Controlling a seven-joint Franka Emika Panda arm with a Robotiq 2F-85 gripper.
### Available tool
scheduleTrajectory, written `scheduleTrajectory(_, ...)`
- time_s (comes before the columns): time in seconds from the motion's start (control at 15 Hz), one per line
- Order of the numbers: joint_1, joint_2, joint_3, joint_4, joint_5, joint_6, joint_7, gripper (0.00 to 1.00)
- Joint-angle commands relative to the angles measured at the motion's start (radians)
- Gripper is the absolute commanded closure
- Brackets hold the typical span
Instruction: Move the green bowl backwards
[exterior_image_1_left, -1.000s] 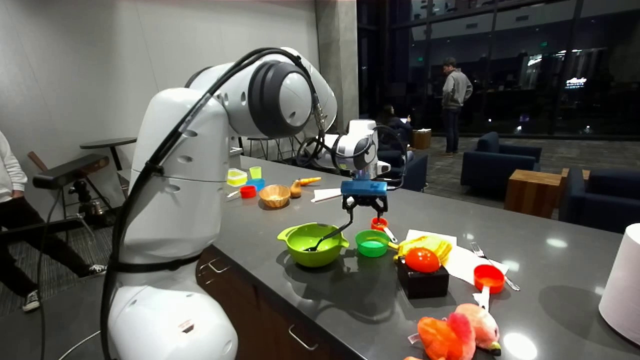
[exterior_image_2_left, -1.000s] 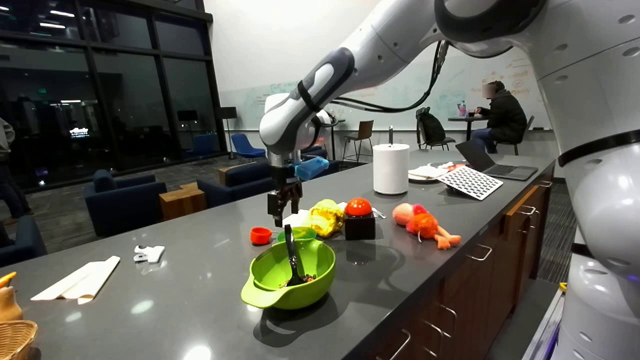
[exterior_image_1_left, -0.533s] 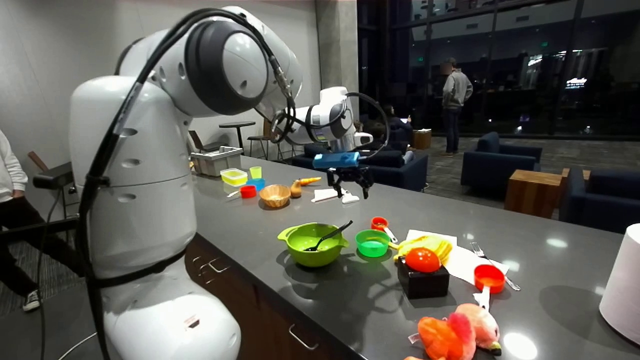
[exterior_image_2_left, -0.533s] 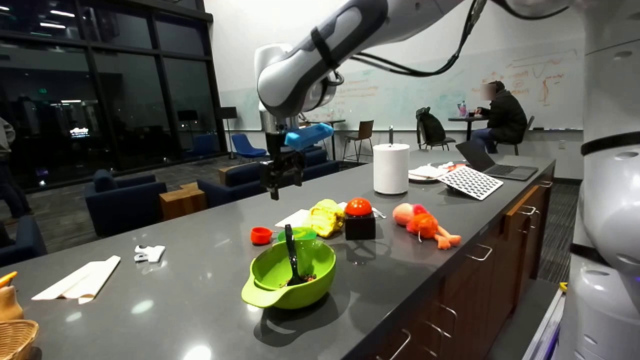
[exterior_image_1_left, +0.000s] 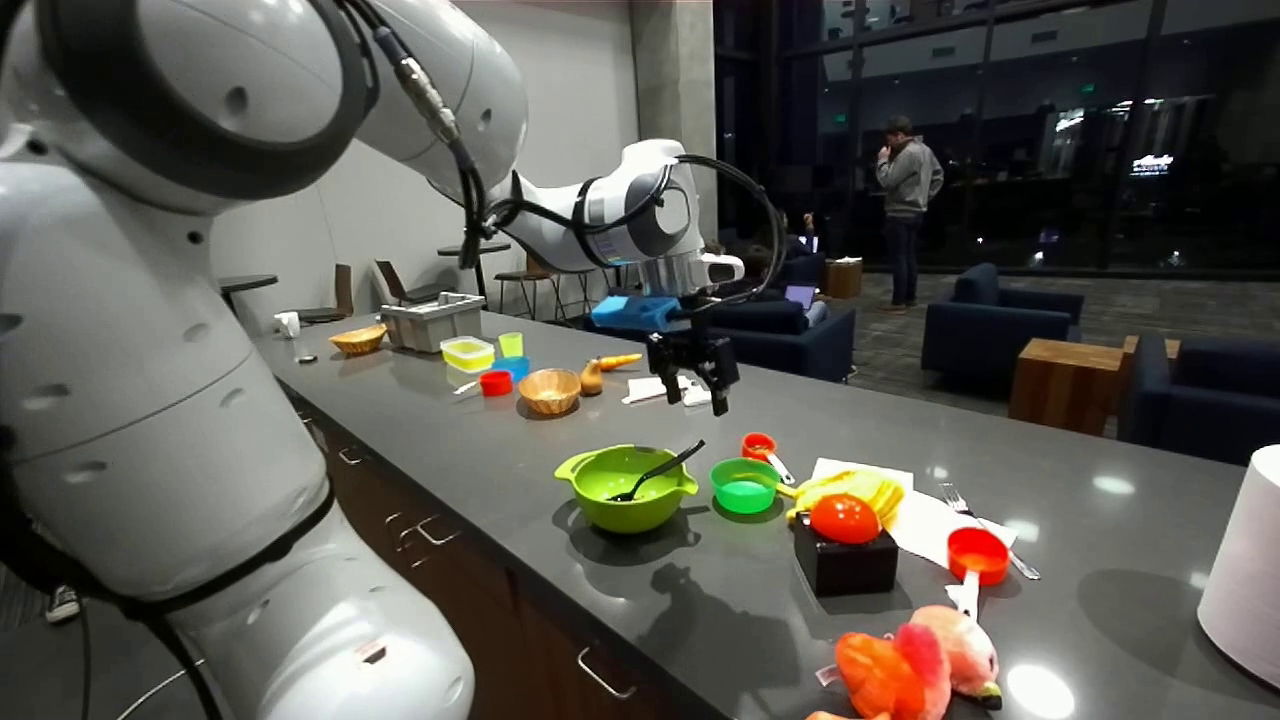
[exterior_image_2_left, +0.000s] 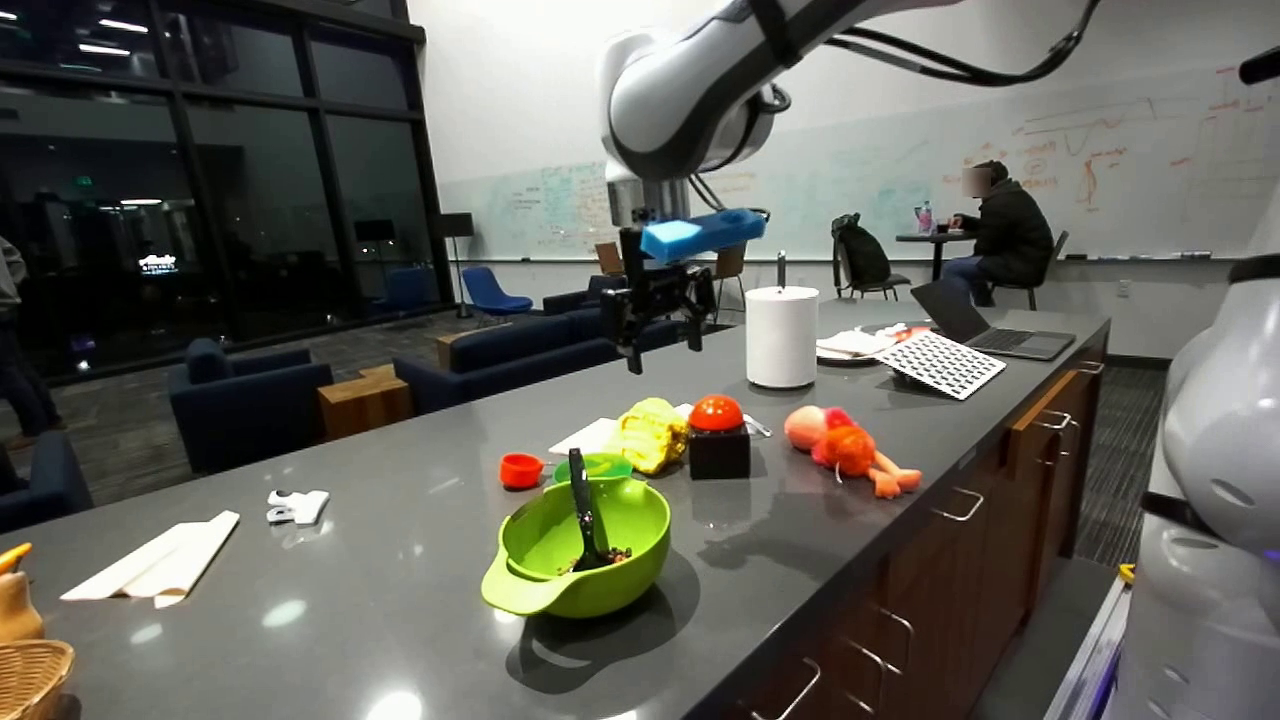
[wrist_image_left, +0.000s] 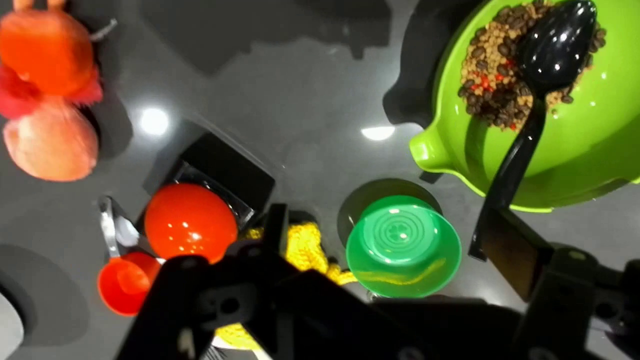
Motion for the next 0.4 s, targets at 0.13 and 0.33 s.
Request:
scheduleTrajectory(0.13,-0.034,-0.234,-0.019,-0.193,0.077,-0.078,-0.021,0.00)
scheduleTrajectory(0.33,-0.045,-0.160,0.000,-0.134,0.057,-0.067,-0.005,0.00)
